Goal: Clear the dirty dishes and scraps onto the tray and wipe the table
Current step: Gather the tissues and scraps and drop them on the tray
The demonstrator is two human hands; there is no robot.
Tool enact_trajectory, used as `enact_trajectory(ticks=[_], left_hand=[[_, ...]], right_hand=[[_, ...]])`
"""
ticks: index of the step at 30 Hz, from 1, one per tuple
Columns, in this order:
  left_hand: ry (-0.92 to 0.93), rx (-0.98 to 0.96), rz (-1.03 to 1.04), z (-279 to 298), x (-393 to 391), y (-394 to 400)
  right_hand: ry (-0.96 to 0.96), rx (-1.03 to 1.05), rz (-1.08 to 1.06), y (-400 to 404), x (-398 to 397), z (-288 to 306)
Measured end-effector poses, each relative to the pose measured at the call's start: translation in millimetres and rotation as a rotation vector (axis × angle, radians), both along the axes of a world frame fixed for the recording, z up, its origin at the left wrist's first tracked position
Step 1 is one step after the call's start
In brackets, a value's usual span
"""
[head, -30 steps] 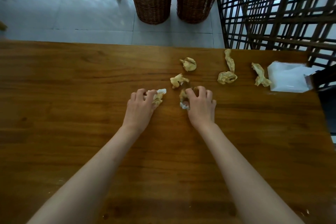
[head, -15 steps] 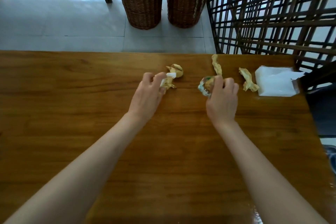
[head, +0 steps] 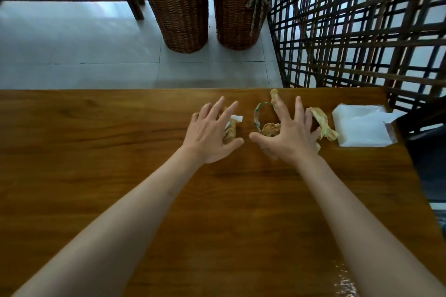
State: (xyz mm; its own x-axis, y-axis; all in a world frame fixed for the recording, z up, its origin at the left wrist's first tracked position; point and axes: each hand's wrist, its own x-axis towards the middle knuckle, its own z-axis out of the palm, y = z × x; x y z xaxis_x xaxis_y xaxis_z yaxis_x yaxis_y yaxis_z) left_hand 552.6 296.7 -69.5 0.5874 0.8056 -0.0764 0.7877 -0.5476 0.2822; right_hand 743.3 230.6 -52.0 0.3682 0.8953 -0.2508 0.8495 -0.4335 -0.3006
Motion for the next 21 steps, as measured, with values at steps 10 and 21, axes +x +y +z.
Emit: enact_trajectory(ticks=[10,21], left_hand=[[-0.142,0.152,0.056,-14,-2,-7],[-0.163,0.147,0.076,-18,-3,-7]], right_hand=[[-0.251,0.238,0.06,-1,-15,-30],[-0.252,0.503,-0.11,-4,4,-10]])
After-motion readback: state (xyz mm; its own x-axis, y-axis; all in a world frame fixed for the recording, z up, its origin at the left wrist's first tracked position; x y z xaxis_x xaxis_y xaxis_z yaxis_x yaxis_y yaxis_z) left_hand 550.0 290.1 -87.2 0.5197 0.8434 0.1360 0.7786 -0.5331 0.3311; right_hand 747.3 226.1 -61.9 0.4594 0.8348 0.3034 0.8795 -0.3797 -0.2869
